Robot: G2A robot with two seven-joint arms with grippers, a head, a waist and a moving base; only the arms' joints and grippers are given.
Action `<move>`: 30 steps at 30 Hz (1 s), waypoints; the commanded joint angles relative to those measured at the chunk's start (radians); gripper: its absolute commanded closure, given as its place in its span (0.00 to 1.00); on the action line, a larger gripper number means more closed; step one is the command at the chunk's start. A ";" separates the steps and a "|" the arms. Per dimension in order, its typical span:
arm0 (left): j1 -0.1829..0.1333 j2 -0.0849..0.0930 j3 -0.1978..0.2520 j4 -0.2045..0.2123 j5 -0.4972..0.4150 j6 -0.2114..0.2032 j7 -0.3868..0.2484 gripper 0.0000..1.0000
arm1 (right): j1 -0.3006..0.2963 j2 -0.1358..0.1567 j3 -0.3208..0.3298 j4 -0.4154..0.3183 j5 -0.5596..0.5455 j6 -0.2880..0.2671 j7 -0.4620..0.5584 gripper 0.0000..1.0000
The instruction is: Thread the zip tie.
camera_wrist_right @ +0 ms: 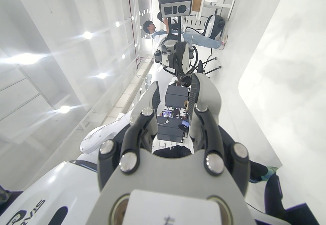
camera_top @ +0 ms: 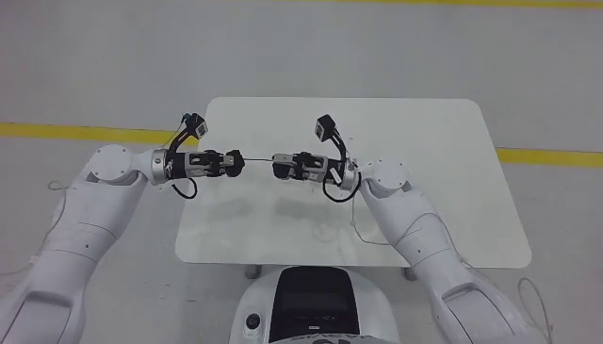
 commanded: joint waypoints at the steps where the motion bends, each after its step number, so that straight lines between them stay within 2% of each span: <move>1: 0.000 0.000 0.000 0.000 0.000 0.000 0.000 1.00 | 0.001 0.001 -0.006 0.000 0.002 -0.003 0.003 0.75; 3: 0.000 0.000 0.000 0.000 0.000 0.000 0.000 1.00 | 0.002 0.003 -0.010 0.001 0.004 -0.004 0.003 0.76; 8: 0.000 0.000 0.000 0.000 0.000 0.000 0.000 1.00 | 0.006 0.007 -0.021 0.003 0.006 -0.007 0.000 0.88; 12: 0.000 0.000 0.000 0.000 0.000 0.000 0.000 1.00 | 0.009 0.010 -0.027 0.004 0.012 -0.009 -0.005 0.92; 21: 0.000 0.000 0.000 0.000 0.000 0.000 0.000 1.00 | 0.015 0.017 -0.040 0.009 0.029 -0.016 -0.013 0.84; 30: 0.000 0.000 0.000 0.000 0.000 0.000 0.000 1.00 | 0.021 0.022 -0.048 0.018 0.053 -0.030 -0.023 0.85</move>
